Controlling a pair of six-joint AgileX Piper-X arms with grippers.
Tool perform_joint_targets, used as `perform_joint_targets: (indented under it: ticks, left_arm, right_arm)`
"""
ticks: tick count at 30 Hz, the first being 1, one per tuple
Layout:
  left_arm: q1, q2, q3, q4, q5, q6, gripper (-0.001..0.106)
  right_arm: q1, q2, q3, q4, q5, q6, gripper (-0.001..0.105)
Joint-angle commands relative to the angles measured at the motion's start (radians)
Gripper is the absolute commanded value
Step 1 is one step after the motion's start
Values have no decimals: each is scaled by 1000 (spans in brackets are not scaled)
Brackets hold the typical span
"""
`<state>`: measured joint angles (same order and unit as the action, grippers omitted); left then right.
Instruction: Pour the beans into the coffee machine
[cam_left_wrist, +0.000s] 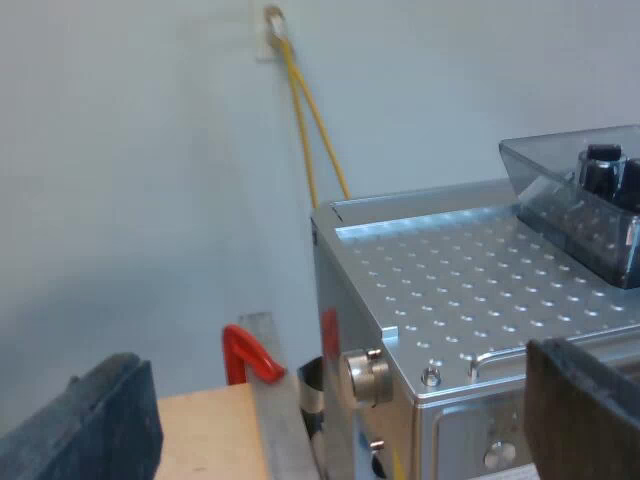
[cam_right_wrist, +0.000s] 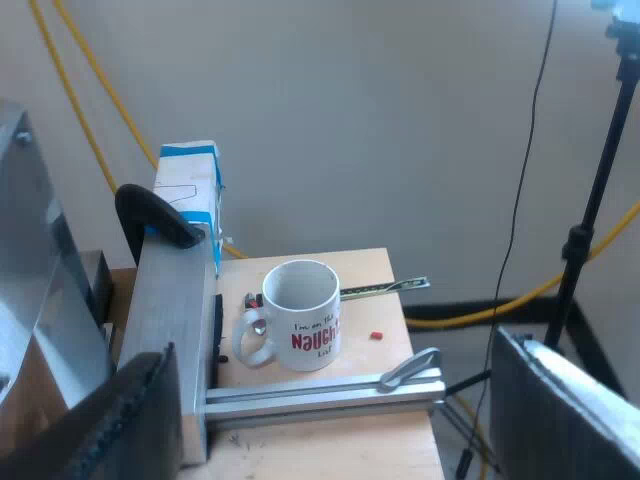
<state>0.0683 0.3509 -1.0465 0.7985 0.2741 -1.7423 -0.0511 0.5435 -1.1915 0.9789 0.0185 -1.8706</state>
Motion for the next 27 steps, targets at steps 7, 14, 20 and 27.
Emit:
perform_joint_targets:
  ticks: [7, 14, 20, 27]
  left_arm:
    - [-4, -161, -5, 171, -16, 44, 76]
    - [-4, -295, -5, 262, -16, 33, 76]
    - [-4, -421, -7, 374, -16, 46, 76]
    - [0, -506, -34, 598, -10, 77, 76]
  right_arm:
    - [59, -171, -5, 146, -24, -66, 67]
    - [66, -342, 73, 177, -48, -64, 67]
    - [66, -513, 177, 185, -48, -28, 67]
    - [66, -597, 239, 313, -46, -10, 67]
